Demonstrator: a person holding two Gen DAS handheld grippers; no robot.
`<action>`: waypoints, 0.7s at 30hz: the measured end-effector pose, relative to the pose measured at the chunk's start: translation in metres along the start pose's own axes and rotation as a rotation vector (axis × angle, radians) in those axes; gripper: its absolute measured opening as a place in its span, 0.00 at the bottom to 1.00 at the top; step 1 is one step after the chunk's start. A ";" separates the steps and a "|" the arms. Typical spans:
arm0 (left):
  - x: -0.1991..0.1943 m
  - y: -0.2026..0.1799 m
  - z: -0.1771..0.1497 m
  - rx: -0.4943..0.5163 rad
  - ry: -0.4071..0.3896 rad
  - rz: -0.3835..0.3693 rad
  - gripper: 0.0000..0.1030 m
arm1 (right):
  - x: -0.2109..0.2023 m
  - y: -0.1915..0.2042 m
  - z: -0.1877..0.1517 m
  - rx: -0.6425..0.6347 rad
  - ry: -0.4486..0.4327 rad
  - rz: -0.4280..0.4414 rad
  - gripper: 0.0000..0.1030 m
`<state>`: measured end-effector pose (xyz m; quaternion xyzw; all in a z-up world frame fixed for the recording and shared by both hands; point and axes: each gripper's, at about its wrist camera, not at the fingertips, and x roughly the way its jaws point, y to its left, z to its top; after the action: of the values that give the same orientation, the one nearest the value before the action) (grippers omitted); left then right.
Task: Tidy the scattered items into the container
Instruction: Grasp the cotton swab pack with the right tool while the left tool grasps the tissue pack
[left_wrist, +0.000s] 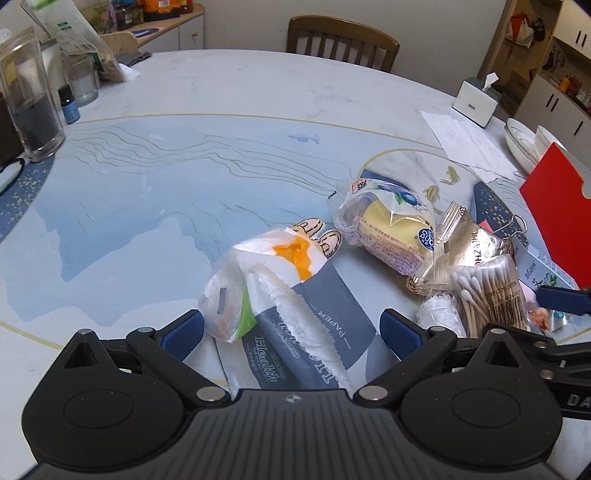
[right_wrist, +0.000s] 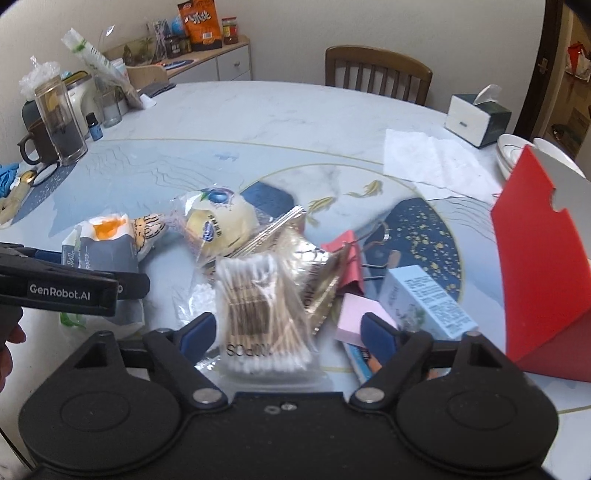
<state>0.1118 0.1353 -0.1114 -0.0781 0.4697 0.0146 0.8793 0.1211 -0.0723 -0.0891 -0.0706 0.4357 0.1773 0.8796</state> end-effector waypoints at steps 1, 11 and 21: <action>0.000 0.001 0.000 0.001 0.001 -0.007 0.95 | 0.001 0.002 0.001 -0.001 0.006 0.003 0.79; -0.003 0.010 0.003 0.010 0.001 -0.087 0.73 | 0.009 0.017 0.006 -0.003 0.048 -0.023 0.60; -0.011 0.020 0.003 0.014 -0.012 -0.138 0.48 | 0.003 0.025 0.008 -0.023 0.074 -0.056 0.31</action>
<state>0.1063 0.1555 -0.1034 -0.1042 0.4581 -0.0485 0.8814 0.1198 -0.0464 -0.0859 -0.0993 0.4638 0.1551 0.8666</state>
